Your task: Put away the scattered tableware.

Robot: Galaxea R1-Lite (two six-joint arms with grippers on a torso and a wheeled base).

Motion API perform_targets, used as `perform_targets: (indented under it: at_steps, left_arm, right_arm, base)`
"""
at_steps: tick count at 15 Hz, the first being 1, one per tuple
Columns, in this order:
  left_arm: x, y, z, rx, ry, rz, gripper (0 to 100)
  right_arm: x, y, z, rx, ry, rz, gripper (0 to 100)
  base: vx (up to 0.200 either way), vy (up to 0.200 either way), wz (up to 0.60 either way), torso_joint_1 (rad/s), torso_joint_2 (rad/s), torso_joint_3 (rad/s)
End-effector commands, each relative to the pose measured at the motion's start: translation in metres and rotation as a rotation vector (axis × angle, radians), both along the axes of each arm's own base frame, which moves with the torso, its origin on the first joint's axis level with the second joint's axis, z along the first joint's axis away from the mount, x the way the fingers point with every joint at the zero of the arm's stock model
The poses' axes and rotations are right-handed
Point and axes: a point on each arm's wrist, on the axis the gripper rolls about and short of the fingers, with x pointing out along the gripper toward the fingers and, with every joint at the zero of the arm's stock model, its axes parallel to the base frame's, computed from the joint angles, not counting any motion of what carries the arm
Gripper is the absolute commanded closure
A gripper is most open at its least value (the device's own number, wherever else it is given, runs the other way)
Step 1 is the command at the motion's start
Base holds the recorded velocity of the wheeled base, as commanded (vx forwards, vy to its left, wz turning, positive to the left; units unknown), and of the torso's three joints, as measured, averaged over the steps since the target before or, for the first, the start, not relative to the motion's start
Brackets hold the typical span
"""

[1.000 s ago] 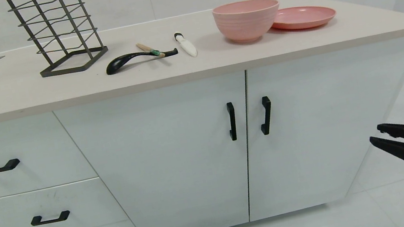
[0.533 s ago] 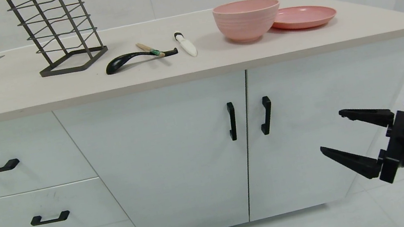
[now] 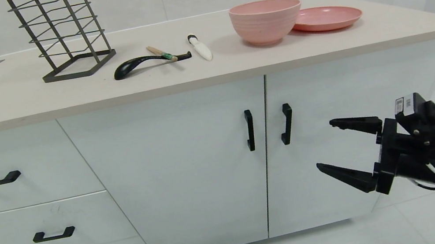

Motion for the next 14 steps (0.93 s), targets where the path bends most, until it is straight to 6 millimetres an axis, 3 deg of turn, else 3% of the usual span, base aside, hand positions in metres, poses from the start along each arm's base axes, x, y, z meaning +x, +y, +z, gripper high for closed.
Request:
perform_targets:
  at_steps: [1,6,8,10,14]
  left_arm:
    - [0.0,0.0,0.0,0.001,0.001,0.0,0]
    - [0.0,0.0,0.0,0.001,0.001,-0.003,0]
    - [0.0,-0.001,0.002,0.02,-0.018,-0.029,0]
    - [-0.006,-0.001,0.034,0.109,-0.343,-0.015,0]
    - [-0.001,-0.005,0.063,0.17,-0.262,-0.22,0]
  right_arm:
    - [0.014,0.011,-0.009,-0.009,0.022,0.025,0]
    - [0.028,0.02,-0.022,-0.031,0.04,0.041,0]
    - [0.033,0.026,-0.014,-0.016,0.003,0.055,0]
    - [0.032,0.024,-0.016,-0.017,0.011,0.051,0]
    - [0.031,0.02,-0.016,-0.018,0.014,0.035,0]
  base:
    - [0.0,0.0,0.0,0.0,0.0,0.0]
    - [0.0,0.0,0.0,0.0,0.0,0.0]
    - [0.0,0.0,0.0,0.0,0.0,0.0]
    - [0.0,0.0,0.0,0.0,0.0,0.0]
    - [0.0,0.0,0.0,0.0,0.0,0.0]
